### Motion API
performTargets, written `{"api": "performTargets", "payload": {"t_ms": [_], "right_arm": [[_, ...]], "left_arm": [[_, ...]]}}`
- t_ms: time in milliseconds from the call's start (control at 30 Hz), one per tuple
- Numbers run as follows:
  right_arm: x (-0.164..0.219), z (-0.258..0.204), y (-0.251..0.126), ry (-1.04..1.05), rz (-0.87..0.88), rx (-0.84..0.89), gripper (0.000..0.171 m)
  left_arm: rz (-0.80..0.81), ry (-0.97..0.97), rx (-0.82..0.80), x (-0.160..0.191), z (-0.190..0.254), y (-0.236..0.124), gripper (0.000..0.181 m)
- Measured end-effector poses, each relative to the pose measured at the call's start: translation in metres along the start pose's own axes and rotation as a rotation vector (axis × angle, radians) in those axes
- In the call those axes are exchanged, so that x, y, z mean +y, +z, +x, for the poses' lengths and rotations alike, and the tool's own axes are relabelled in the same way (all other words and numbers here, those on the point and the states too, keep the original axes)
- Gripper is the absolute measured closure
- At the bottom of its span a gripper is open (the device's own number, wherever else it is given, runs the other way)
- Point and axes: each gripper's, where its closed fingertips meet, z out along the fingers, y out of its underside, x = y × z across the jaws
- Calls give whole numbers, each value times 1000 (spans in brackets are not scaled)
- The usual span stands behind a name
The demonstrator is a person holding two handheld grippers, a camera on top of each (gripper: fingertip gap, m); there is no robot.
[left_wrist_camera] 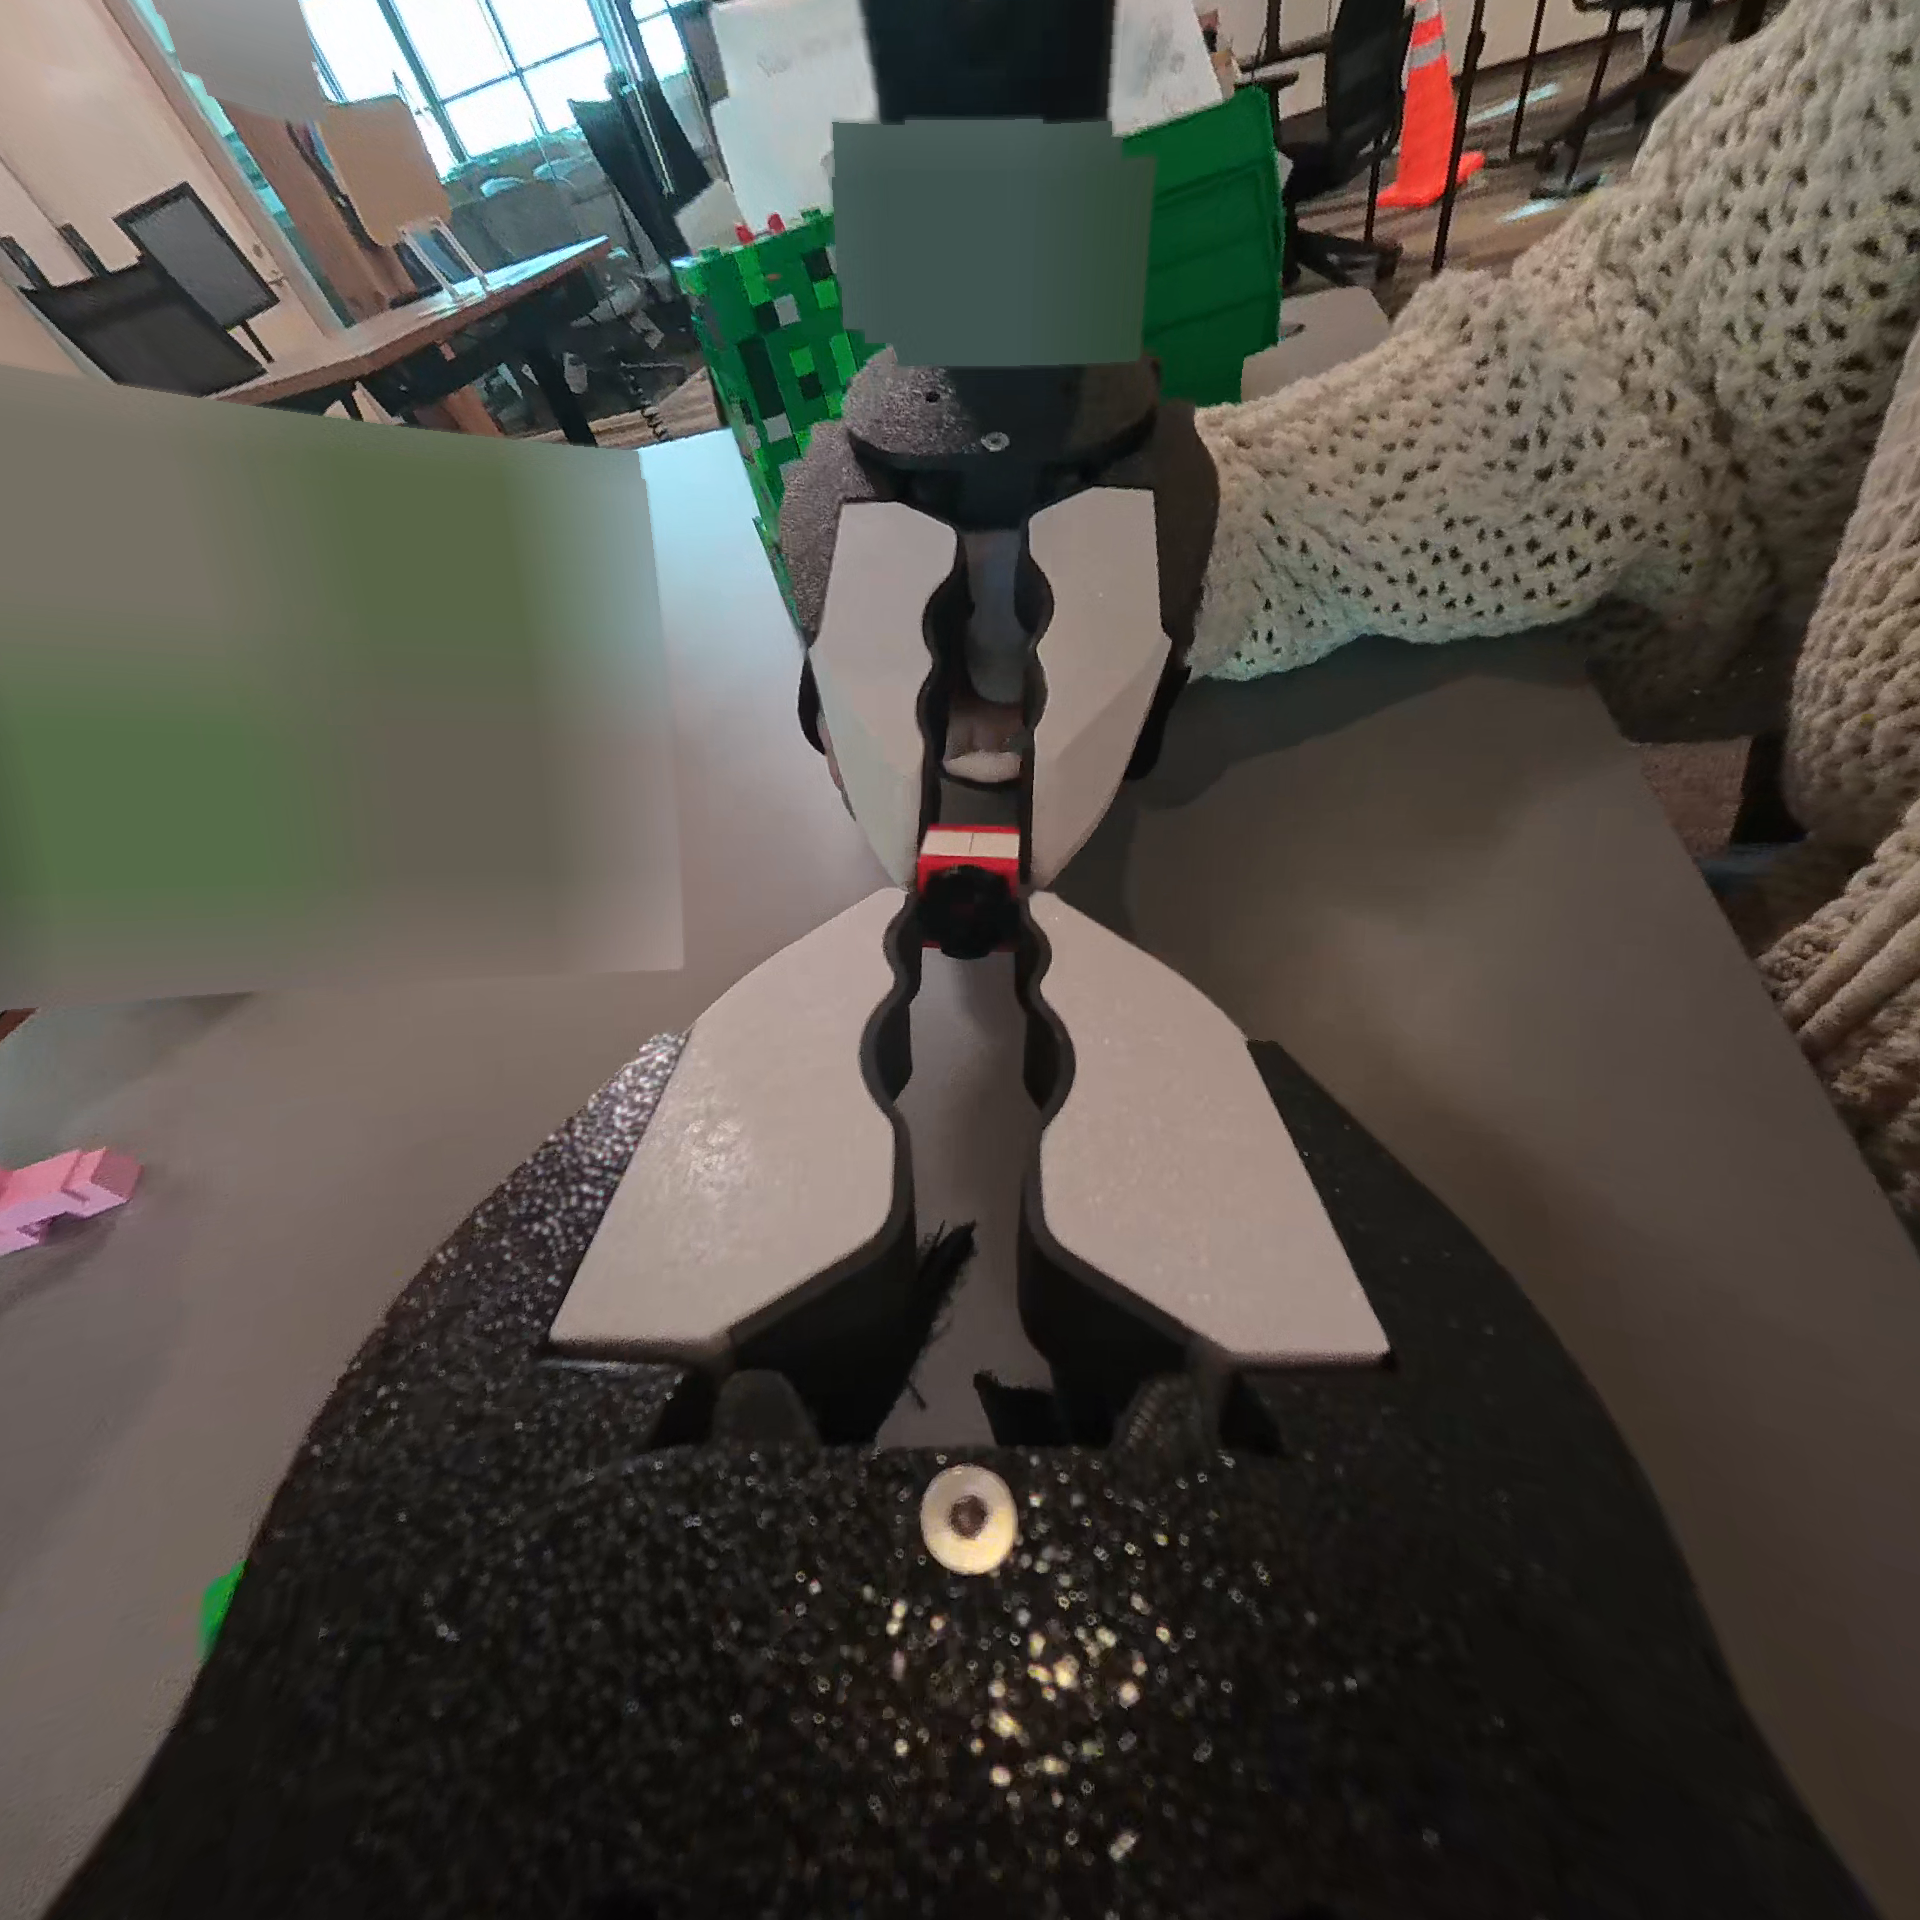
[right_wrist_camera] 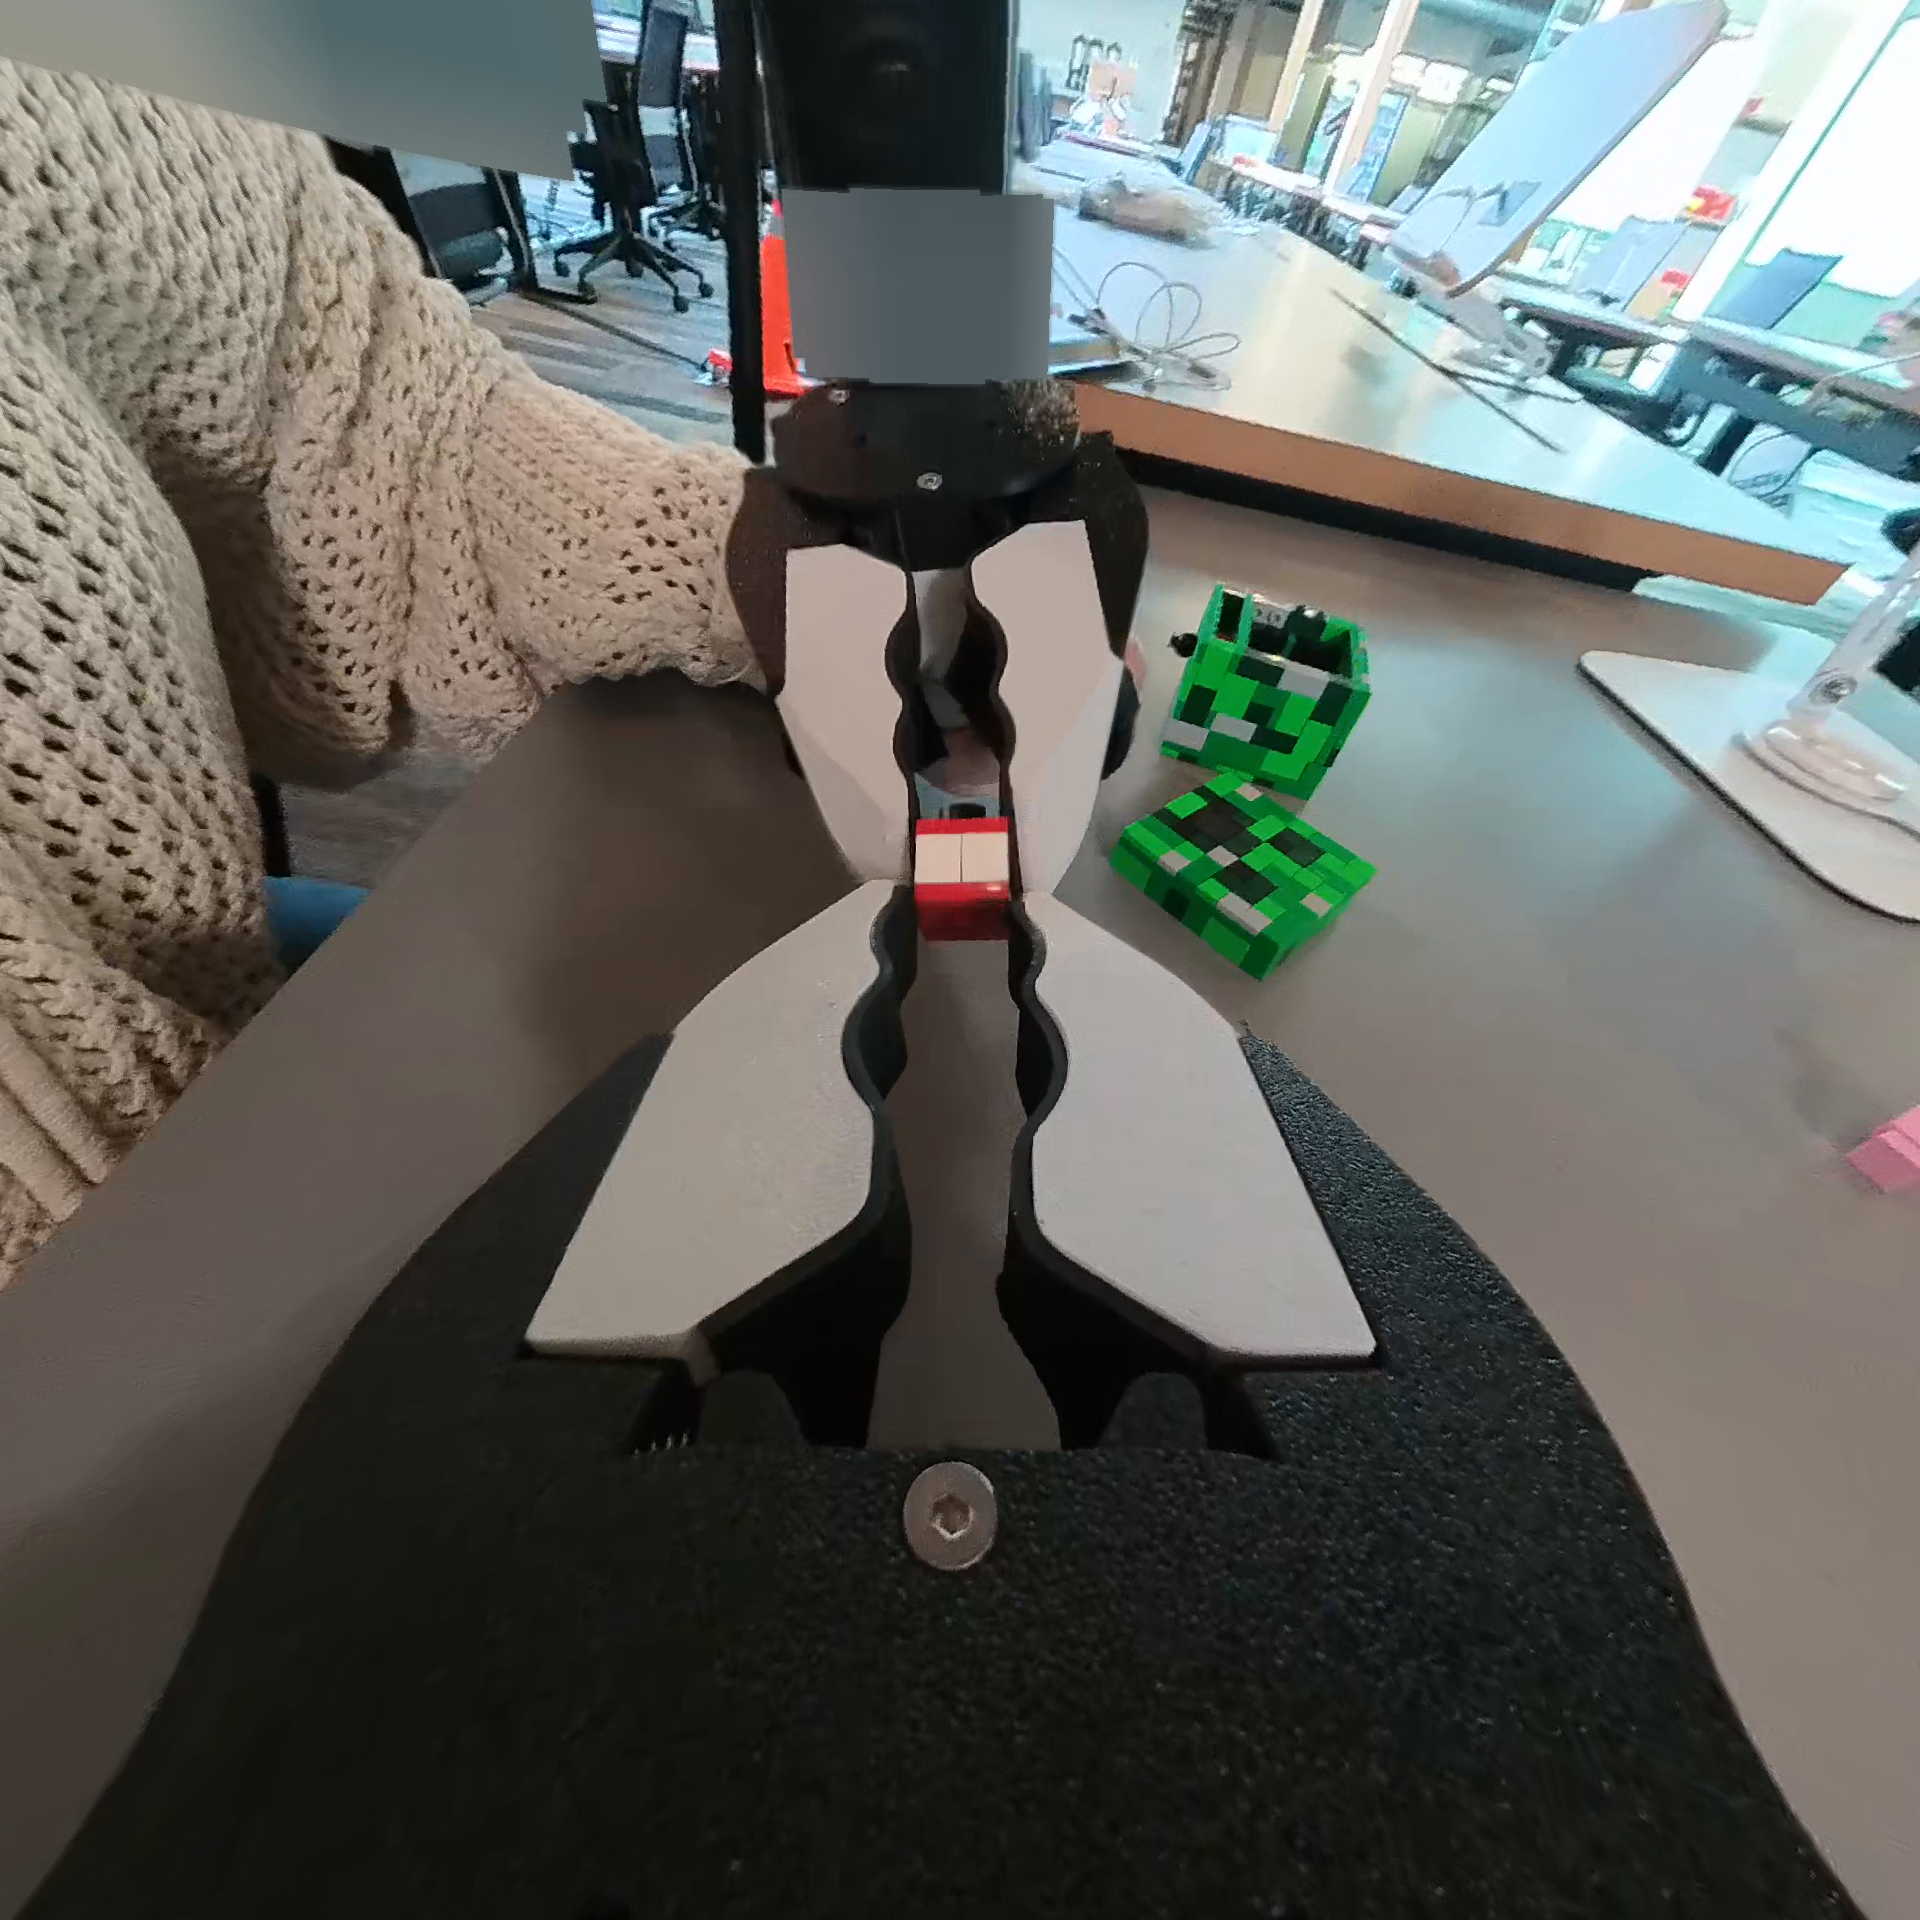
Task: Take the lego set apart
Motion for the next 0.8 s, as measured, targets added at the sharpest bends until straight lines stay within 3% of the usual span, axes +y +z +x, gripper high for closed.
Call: {"api": "performTargets", "payload": {"t_ms": [200,400,567,800], "right_arm": [[-8,1,-1,-1,38,11,156],[-10,-11,-5,57,68,-115,157],[0,-15,-5,69,25,-159,157],[-8,-20,-9,162,98,-243,157]], "left_arm": [[65,-76,27,-9,0,-3,165],[105,-172,154,-14,13,-2,165],[61,-180,180,-6,16,1,165],[120,-231,230,-15,20,0,165]]}}
